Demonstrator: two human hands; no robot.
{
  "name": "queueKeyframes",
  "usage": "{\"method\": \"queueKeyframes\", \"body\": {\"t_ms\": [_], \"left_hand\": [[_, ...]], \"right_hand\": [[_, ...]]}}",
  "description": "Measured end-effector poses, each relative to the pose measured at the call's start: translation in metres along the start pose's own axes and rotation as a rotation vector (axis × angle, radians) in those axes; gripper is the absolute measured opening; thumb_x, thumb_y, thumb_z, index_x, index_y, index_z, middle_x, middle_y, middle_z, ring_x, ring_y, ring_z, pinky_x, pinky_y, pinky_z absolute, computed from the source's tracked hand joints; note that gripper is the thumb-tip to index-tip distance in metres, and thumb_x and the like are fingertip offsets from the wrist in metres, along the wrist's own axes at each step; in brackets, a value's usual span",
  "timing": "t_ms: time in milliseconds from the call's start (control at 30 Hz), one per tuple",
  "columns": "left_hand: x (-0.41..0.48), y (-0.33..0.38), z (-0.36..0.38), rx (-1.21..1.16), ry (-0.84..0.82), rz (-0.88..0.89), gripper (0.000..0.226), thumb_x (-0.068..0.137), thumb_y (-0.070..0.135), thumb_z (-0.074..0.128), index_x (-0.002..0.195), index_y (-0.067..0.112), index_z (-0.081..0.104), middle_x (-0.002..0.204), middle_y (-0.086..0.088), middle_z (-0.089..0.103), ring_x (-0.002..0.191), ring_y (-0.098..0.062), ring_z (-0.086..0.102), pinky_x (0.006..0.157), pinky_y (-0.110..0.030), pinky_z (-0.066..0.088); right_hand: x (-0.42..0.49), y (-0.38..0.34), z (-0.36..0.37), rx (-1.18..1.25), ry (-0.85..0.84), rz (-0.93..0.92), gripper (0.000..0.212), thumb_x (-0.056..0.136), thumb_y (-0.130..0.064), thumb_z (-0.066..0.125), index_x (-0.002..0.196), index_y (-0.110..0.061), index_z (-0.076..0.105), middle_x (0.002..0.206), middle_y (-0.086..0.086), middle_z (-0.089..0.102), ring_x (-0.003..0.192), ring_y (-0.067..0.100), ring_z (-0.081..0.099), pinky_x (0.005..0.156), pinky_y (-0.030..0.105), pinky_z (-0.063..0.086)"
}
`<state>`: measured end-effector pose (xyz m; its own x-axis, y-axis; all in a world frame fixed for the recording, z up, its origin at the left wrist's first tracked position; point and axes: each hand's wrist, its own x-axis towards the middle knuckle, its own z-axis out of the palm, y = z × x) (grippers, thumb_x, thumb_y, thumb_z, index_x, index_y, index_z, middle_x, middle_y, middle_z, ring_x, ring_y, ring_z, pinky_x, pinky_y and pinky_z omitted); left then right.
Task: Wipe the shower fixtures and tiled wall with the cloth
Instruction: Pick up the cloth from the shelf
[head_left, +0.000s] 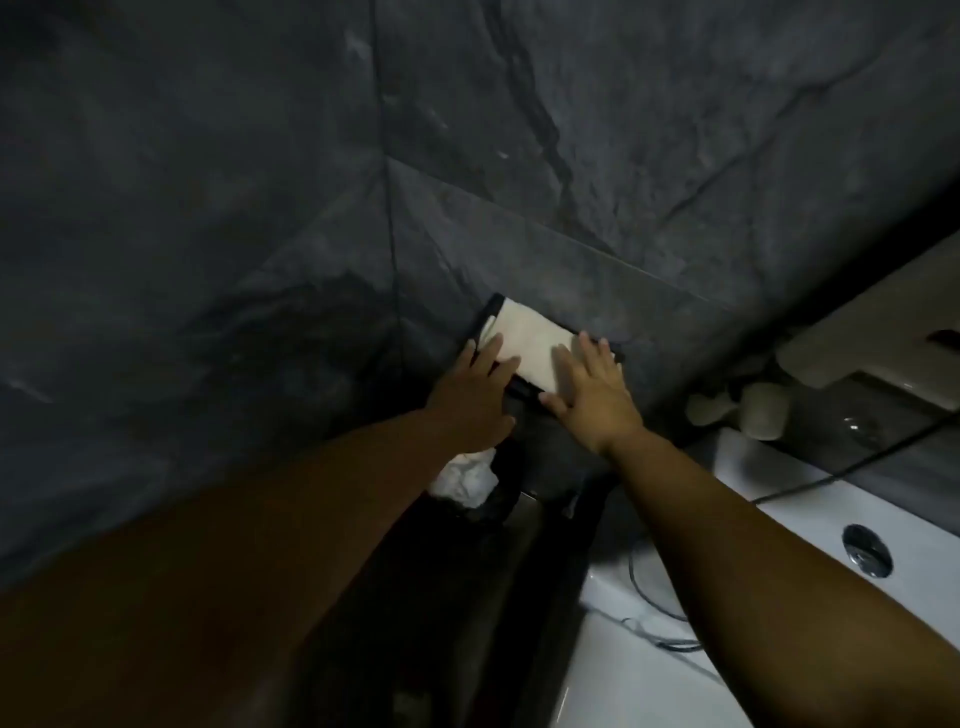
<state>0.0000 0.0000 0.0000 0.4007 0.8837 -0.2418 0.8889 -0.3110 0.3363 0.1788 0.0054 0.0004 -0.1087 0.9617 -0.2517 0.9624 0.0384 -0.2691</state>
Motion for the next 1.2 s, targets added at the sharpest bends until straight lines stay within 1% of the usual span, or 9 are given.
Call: {"method": "queueKeyframes", "body": {"t_ms": [200, 300, 433, 600, 700, 833, 933, 1067, 1200], "left_hand": [[0.056, -0.011, 0.02, 0.169, 0.105, 0.122, 0.09, 0.083, 0.051, 0.056, 0.149, 0.024, 0.002, 0.157, -0.007, -0.011, 0.143, -0.035, -0.012, 0.116, -0.05, 0.002], [0.062, -0.018, 0.026, 0.192, 0.177, 0.201, 0.087, 0.075, 0.067, 0.043, 0.145, 0.018, 0.03, 0.153, -0.016, 0.022, 0.138, -0.048, 0.017, 0.108, -0.06, 0.019], [0.054, -0.019, 0.018, 0.327, 0.176, 0.268, 0.064, 0.071, 0.044, 0.035, 0.116, 0.01, 0.066, 0.119, -0.02, 0.063, 0.102, -0.047, 0.06, 0.074, -0.054, 0.052], [0.04, -0.022, 0.0, 0.389, 0.173, 0.37, 0.039, 0.071, 0.018, 0.07, 0.11, 0.011, 0.069, 0.112, -0.017, 0.067, 0.091, -0.041, 0.064, 0.071, -0.046, 0.053], [0.024, -0.029, -0.007, 0.227, 0.272, 0.367, 0.035, 0.053, 0.009, 0.081, 0.087, 0.011, 0.074, 0.078, -0.014, 0.072, 0.064, -0.033, 0.066, 0.062, -0.04, 0.054], [-0.042, -0.041, -0.031, -0.216, 0.279, 0.032, 0.037, 0.08, 0.035, 0.049, 0.097, 0.01, 0.07, 0.089, -0.013, 0.071, 0.083, -0.03, 0.065, 0.075, -0.031, 0.047], [-0.121, -0.073, -0.056, -0.539, 0.348, -0.283, 0.021, 0.084, 0.027, 0.067, 0.098, 0.013, 0.064, 0.092, -0.008, 0.064, 0.085, -0.019, 0.058, 0.063, -0.022, 0.041], [-0.23, -0.112, -0.091, -0.571, 0.414, -0.448, 0.02, 0.081, 0.025, 0.071, 0.097, 0.015, 0.064, 0.088, 0.004, 0.058, 0.084, -0.01, 0.053, 0.056, -0.006, 0.037], [-0.363, -0.139, -0.129, -0.621, 0.542, -0.527, 0.012, 0.083, 0.028, 0.067, 0.092, 0.031, 0.06, 0.093, 0.021, 0.057, 0.088, 0.001, 0.052, 0.07, 0.0, 0.036]], "right_hand": [[0.014, 0.024, 0.028, -0.091, 0.142, -0.123, 0.084, 0.086, -0.053, 0.054, 0.15, -0.016, 0.013, 0.158, 0.01, -0.003, 0.145, 0.03, -0.006, 0.115, 0.043, -0.003], [0.013, 0.029, 0.037, -0.1, 0.243, -0.165, 0.083, 0.082, -0.05, 0.062, 0.147, -0.011, 0.026, 0.156, 0.015, 0.013, 0.144, 0.035, 0.008, 0.114, 0.046, 0.004], [0.012, 0.029, 0.042, -0.119, 0.316, -0.188, 0.075, 0.077, -0.037, 0.073, 0.139, -0.008, 0.042, 0.147, 0.021, 0.034, 0.136, 0.041, 0.031, 0.111, 0.05, 0.02], [0.003, 0.028, 0.043, -0.19, 0.398, -0.273, 0.051, 0.068, -0.013, 0.081, 0.116, -0.005, 0.065, 0.122, 0.024, 0.06, 0.108, 0.041, 0.06, 0.094, 0.057, 0.043], [-0.008, 0.017, 0.033, -0.069, 0.417, -0.262, 0.029, 0.076, -0.009, 0.073, 0.105, -0.005, 0.069, 0.108, 0.023, 0.067, 0.097, 0.037, 0.066, 0.098, 0.054, 0.039], [-0.036, -0.035, 0.002, 0.329, 0.065, -0.195, 0.029, 0.096, -0.02, 0.051, 0.121, -0.008, 0.059, 0.117, 0.017, 0.063, 0.107, 0.029, 0.059, 0.088, 0.022, 0.041], [-0.052, -0.099, -0.012, 0.389, -0.214, -0.305, 0.028, 0.097, -0.027, 0.05, 0.117, -0.012, 0.061, 0.108, 0.008, 0.065, 0.098, 0.024, 0.06, 0.081, 0.029, 0.046], [-0.073, -0.205, -0.022, 0.207, -0.509, -0.545, 0.026, 0.089, -0.037, 0.061, 0.101, -0.015, 0.061, 0.089, -0.004, 0.058, 0.083, 0.012, 0.054, 0.062, 0.014, 0.04], [-0.133, -0.338, -0.026, 0.221, -0.67, -0.739, 0.033, 0.083, -0.039, 0.067, 0.108, -0.02, 0.057, 0.104, -0.002, 0.06, 0.092, 0.014, 0.057, 0.075, 0.024, 0.048]]}}
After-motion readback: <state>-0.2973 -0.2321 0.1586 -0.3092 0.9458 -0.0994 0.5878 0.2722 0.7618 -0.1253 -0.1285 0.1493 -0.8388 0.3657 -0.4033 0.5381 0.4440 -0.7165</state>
